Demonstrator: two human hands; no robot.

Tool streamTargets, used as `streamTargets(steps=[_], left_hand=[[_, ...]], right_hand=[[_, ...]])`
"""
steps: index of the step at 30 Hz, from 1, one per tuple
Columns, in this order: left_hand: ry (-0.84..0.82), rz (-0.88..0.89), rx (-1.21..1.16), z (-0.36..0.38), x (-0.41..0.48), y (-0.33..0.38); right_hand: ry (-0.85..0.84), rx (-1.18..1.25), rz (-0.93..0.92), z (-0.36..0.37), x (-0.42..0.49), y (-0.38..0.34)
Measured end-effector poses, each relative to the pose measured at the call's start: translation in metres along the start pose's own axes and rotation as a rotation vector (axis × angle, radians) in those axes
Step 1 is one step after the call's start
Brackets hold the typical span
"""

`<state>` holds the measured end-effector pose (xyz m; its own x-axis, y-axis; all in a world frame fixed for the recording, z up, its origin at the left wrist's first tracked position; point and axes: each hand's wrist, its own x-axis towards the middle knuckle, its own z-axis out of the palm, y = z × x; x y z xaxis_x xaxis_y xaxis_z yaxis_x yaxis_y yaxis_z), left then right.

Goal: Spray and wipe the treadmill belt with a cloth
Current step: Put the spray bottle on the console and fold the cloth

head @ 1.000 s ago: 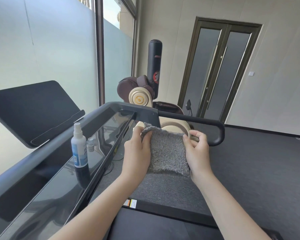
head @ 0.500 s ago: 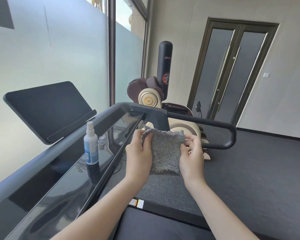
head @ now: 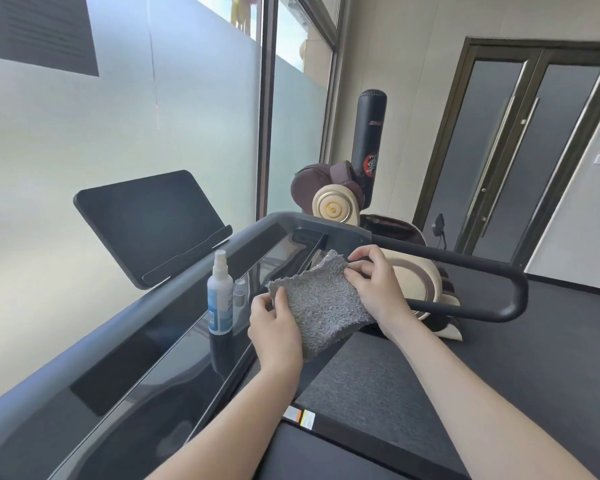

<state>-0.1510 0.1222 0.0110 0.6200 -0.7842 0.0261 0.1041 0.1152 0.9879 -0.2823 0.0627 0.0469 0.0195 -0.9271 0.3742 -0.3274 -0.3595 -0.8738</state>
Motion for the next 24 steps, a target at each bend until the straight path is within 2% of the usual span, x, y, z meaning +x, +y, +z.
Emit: streamTargets(steps=[5,13,20,24], left_hand=[[-0.07,-0.128,-0.116,0.009,0.015,-0.01],[-0.029,-0.235,-0.306,0.024,0.048,-0.04],[0.052,-0.269,-0.381,0.037,0.081,-0.061],[0.066,-0.228,-0.376,0.045,0.098,-0.063]], right_hand=[[-0.187,-0.12,-0.045,0.01,0.044,0.008],[-0.497,-0.007,0.122,0.038,0.104,0.03],[-0.616,0.01,0.171,0.065,0.142,0.054],[-0.642,0.031,0.169,0.076,0.16,0.061]])
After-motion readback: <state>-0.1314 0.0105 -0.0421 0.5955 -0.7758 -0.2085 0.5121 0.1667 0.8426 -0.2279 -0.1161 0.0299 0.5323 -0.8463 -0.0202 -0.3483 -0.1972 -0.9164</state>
